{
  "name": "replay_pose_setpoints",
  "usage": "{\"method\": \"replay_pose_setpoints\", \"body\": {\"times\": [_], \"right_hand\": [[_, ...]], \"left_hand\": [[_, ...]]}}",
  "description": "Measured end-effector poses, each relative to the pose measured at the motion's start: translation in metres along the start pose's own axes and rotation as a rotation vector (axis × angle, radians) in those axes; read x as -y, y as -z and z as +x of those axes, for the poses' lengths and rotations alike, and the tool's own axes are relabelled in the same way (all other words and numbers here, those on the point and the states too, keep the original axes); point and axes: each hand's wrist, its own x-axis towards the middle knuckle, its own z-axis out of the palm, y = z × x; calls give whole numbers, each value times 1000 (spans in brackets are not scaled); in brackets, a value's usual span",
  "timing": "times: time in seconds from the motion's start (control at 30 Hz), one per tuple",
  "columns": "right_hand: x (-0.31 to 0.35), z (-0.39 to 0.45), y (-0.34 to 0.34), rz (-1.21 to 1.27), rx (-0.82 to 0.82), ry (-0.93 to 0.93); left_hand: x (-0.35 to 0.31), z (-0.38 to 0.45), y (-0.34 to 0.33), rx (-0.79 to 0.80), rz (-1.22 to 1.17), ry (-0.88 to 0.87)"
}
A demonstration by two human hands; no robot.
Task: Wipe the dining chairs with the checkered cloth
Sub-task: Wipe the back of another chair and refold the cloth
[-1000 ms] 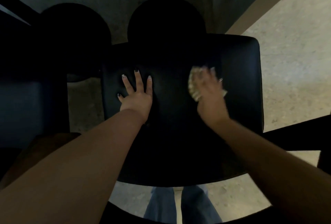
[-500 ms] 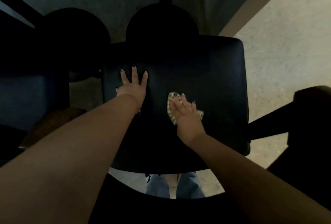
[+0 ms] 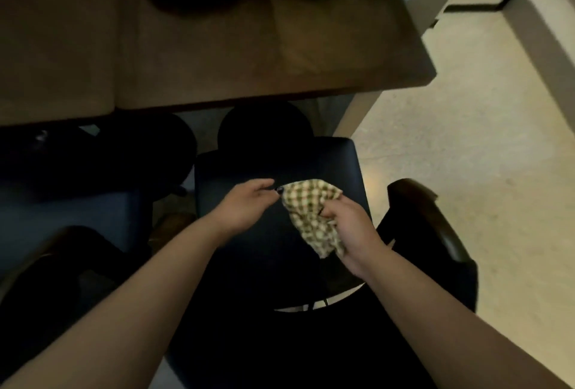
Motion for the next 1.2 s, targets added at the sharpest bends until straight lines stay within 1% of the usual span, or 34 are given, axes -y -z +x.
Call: {"method": "replay_pose_setpoints", "body": {"times": [0.07,0.13,0.2,0.27,0.33,0.4,0.47,0.57,0.63,0.7,0.73,0.8,0.87,0.9,0.97,1.03,1.1,1.2], "right_hand": [[16,-32,-3,115,50,1],[30,-62,-4,189,64,-4],[42,-89,-6,219,79,18],[52,-116,-9,183,99,101],[62,-142,-11,82,96,202],[72,-164,-9,-75,68,315],[80,-187,-3,-201,78,475],[89,-226,14,-414,162,775],[91,-254,26,-595,143,984],[91,-280,41,-674,105,1107],[92,-292,49,-687,110,1115],[96,-315,66,-703,165,1050],[101,-337,80,-745,220,971],[103,-346,86,-778,222,959],[108,-363,94,-846,200,975],[113,-379,98,-894,190,1007],[114,-395,97,-901,220,1013],[110,-415,86,-893,291,974]], "left_hand": [[-22,-39,-4,1,-229,-30],[-44,-75,-9,-21,-383,-53],[-64,-109,-14,-100,-440,-110],[-78,-139,-19,-204,-477,-191],[-90,-167,-23,-291,-513,-251],[-100,-195,-28,-376,-528,-316],[-110,-223,-35,-460,-506,-402],[-121,-269,-55,-532,-408,-601],[-125,-300,-70,-556,-320,-715],[-128,-329,-86,-579,-225,-789],[-129,-342,-93,-598,-171,-814],[-131,-365,-105,-618,-85,-835],[-132,-386,-113,-602,-27,-820],[-132,-395,-115,-577,-1,-810],[-133,-412,-115,-509,65,-803],[-134,-428,-112,-492,186,-792],[-134,-444,-108,-499,282,-763],[-127,-467,-97,-489,316,-728]]}}
